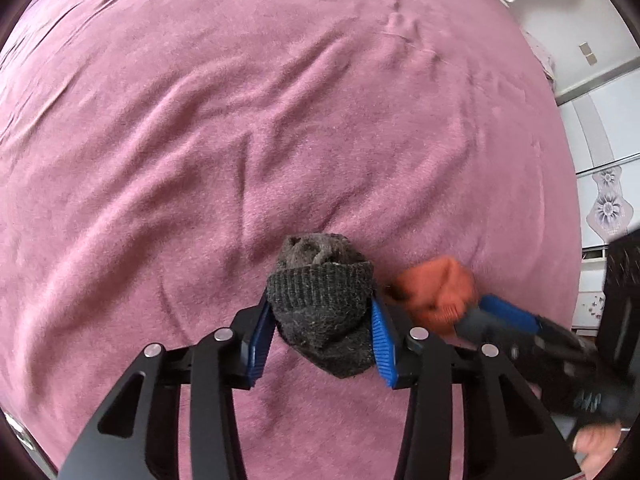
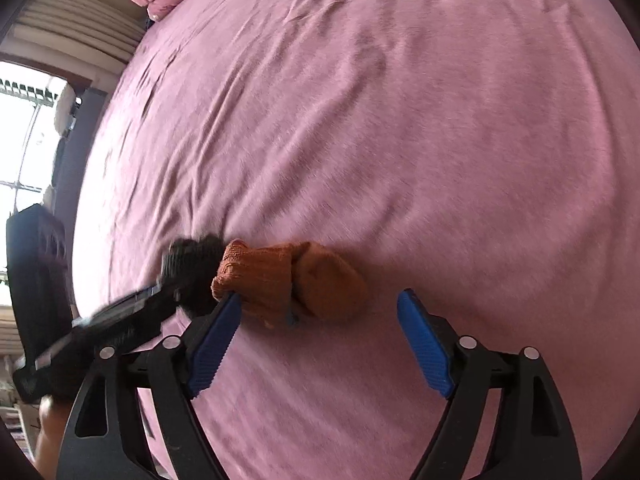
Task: Collect trash
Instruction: 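Grasp the dark grey sock with the left gripper while the right gripper grasps the orange sock, then carry the grey sock and orange sock in both grippers over the yellow bin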
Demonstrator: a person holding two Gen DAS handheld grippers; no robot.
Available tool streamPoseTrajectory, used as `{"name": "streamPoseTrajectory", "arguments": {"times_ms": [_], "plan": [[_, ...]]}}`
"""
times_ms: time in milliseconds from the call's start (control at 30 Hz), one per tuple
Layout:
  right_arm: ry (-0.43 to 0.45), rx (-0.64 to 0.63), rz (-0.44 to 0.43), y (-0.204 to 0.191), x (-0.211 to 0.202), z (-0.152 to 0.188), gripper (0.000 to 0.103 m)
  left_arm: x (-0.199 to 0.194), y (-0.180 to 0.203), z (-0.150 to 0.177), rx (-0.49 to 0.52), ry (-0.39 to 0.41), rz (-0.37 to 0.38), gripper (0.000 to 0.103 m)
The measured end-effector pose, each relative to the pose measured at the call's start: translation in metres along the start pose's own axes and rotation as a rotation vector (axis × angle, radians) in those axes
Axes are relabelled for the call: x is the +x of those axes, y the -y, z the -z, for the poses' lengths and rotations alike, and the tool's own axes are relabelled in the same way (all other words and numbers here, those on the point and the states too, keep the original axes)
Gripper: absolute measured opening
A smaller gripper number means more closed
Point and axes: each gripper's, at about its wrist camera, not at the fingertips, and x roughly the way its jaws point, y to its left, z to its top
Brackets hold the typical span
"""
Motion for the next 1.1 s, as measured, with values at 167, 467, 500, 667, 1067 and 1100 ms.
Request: {"name": "streamPoseTrajectory", "arguments": {"times_ms": [167, 467, 500, 667, 1067, 1100], "plan": [[-0.02, 0.044, -0.007, -0.005, 0.017, -0.014, 0.083, -0.003, -0.017, 0.005, 0.005, -0.012, 0.016, 0.043], [0.001, -0.127, 0.086, -0.039, 0.02, -0.006, 0.032, -0.005, -0.02, 0.017, -0.014, -0.009, 0.023, 0.043], [0.002, -0.144, 0.091, -0.042, 0.019, -0.003, 0.029, -0.006, -0.018, 0.019, -0.009, -0.01, 0.023, 0.043], [-0.001, -0.146, 0.078, -0.038, 0.008, 0.023, 0.019, -0.013, -0.008, 0.034, 0.023, -0.033, 0.033, 0.042], [0.008, -0.003, 0.068, 0.005, -0.063, 0.113, 0.019, -0.032, 0.04, 0.108, 0.089, -0.109, 0.091, 0.041], [0.012, 0.007, 0.071, 0.009, -0.07, 0.123, 0.019, -0.034, 0.041, 0.121, 0.099, -0.112, 0.095, 0.041]]}}
